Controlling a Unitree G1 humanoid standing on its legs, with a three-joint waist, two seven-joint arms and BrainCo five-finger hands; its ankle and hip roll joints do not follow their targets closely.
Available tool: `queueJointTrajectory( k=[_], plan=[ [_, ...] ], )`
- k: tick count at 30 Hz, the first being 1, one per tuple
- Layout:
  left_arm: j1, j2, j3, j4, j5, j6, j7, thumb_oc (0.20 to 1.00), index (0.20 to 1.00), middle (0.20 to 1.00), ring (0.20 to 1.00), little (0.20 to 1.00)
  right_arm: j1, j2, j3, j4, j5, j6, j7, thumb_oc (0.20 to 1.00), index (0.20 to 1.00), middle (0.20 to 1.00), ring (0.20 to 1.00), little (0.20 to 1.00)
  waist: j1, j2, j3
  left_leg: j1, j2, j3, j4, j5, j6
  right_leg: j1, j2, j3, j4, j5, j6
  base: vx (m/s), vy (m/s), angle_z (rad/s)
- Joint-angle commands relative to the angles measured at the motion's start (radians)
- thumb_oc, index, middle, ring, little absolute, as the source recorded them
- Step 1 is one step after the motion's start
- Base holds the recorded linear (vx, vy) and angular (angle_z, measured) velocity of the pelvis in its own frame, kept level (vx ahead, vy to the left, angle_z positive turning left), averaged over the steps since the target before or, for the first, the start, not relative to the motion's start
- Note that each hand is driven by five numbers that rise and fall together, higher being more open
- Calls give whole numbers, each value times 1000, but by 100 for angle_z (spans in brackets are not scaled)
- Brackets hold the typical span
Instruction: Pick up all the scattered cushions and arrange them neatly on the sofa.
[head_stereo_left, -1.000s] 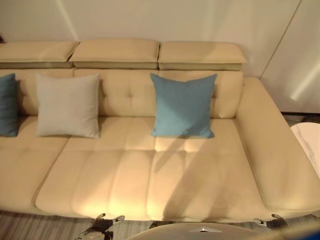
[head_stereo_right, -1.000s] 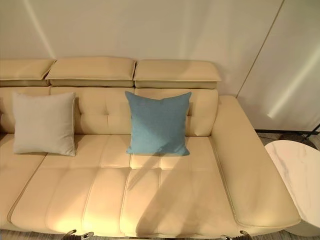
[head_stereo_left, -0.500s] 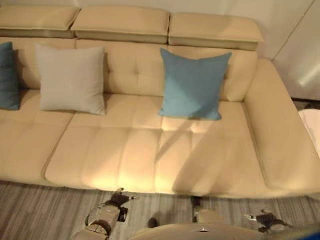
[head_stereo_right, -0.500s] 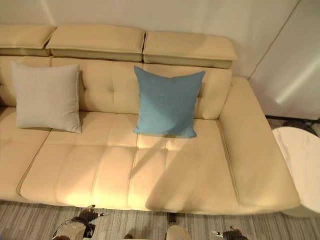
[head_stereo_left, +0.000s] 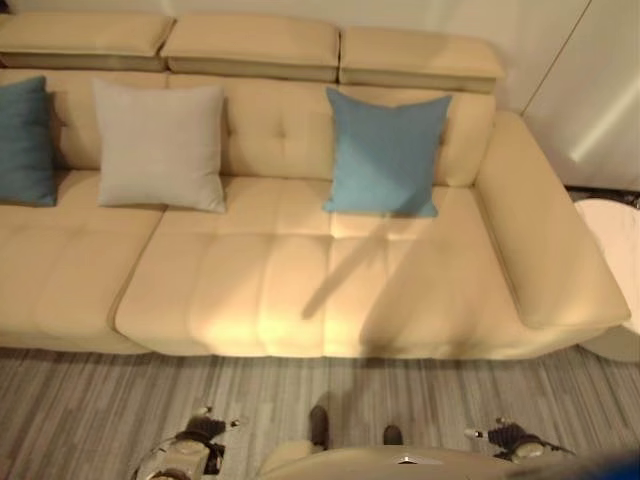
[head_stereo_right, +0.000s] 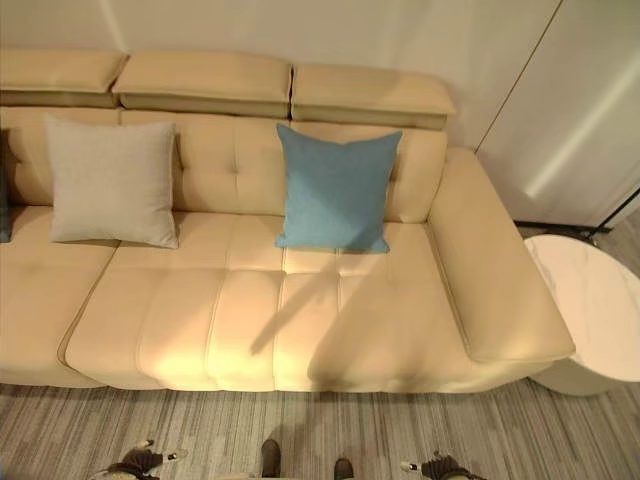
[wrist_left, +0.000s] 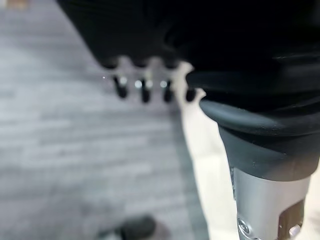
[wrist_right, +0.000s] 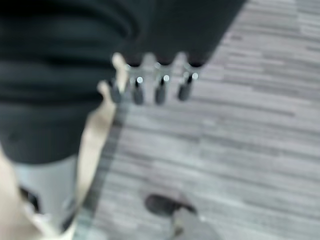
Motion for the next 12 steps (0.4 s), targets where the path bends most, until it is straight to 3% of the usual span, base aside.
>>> queueJointTrajectory(
  k=[1, 12],
  plan=[
    [-83, -1, -17, 31, 27, -1, 11, 1000, 1000, 1000, 1000, 1000, -27, -58, -1, 18, 19, 5, -14, 1000, 1000, 1000, 1000, 1000, -13, 22, -8, 67, 40, -92, 10, -61, -67, -77, 15, -5, 12, 91, 82, -60, -29, -1],
    [-81, -7, -12, 51, 19, 7, 19, 1000, 1000, 1000, 1000, 1000, -28, -62, -7, 27, 33, 4, -29, 1000, 1000, 1000, 1000, 1000, -18, 34, -16, 78, 52, -80, 10, -59, -84, -60, 19, -28, 11, 82, 76, -15, -12, -2]
  ],
)
